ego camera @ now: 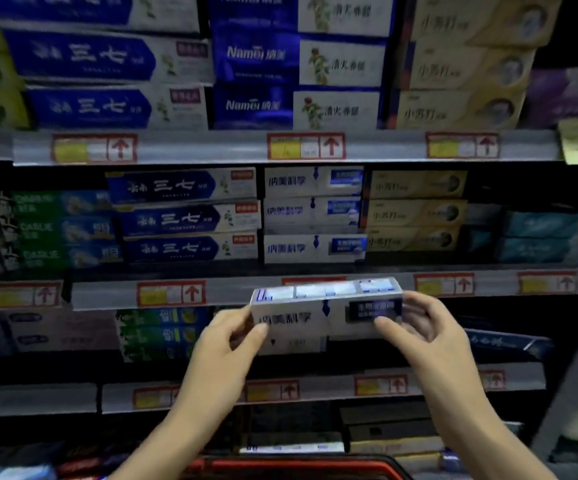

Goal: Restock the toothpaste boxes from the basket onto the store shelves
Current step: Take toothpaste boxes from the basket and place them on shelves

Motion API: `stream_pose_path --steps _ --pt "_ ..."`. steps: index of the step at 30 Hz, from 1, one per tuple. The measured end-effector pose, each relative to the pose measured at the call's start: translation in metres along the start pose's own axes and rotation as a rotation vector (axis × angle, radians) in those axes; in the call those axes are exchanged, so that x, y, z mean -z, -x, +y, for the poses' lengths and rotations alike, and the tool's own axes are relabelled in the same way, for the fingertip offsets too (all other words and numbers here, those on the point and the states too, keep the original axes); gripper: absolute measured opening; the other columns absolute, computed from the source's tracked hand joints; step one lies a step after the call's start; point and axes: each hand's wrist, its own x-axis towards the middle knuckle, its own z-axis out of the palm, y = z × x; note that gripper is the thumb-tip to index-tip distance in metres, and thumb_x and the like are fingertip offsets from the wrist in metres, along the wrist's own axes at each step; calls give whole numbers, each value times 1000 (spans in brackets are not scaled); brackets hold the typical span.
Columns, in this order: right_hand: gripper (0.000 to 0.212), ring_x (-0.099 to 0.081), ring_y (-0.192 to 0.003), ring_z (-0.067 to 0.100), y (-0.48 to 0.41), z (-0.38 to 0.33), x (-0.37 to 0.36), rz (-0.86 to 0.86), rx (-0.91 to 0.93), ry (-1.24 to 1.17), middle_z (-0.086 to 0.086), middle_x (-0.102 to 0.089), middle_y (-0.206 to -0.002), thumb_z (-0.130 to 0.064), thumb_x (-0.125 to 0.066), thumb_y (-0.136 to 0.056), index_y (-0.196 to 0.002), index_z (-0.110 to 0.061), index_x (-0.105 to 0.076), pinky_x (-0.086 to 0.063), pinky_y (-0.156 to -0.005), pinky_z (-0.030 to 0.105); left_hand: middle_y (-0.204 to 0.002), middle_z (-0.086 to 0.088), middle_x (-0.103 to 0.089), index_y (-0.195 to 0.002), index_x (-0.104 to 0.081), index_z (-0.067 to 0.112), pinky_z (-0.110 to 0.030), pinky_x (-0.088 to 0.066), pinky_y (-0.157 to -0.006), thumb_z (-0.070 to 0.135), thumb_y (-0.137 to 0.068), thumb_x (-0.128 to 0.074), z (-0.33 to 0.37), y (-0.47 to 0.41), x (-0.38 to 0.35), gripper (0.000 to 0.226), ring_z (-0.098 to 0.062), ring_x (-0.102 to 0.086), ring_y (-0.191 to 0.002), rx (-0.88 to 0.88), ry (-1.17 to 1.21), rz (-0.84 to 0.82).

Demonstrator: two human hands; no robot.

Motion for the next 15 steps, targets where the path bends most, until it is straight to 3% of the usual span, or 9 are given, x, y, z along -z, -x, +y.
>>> stream_pose_path --steps 3,9,12,15 --pt "39 -69 -102 -1 -29 -20 -4 7 115 34 -11 -71 -116 -15 -81 -87 -120 -28 -65 -52 -85 20 -108 20 -76 -120 -74 40 -20 -55 -87 21 -97 -72 28 -28 -2 30 7 -69 -101 -98 55 126" --pt "27 -73 -90 2 -99 -45 -16 35 247 86 -14 -76 -96 -15 -81 -89 -107 -33 -70 -62 -68 25 -96 14 -77 -107 -80 24 -24 -56 -87 32 -85 -85 59 -92 -4 23 0 -71 -94 -156 26 306" --pt "23 -70 -93 6 -136 -41 -25 58 217 173 -12 -75 -100 -19 -76 -93 -115 -24 -73 -55 -70 25 -84 8 -75 -89 -77 20 -24 -55 -71 27 -87 -83 69 -117 -8 9 -8 -70 -83 -130 -16 358" --pt "29 -70 -97 19 -169 -30 -36 92 127 185 1 -75 -105 -16 -74 -93 -122 -15 -72 -56 -72 28 -80 9 -71 -76 -70 29 -26 -54 -68 20 -87 -81 71 -134 -14 19 -9 -66 -80 -101 -46 394"
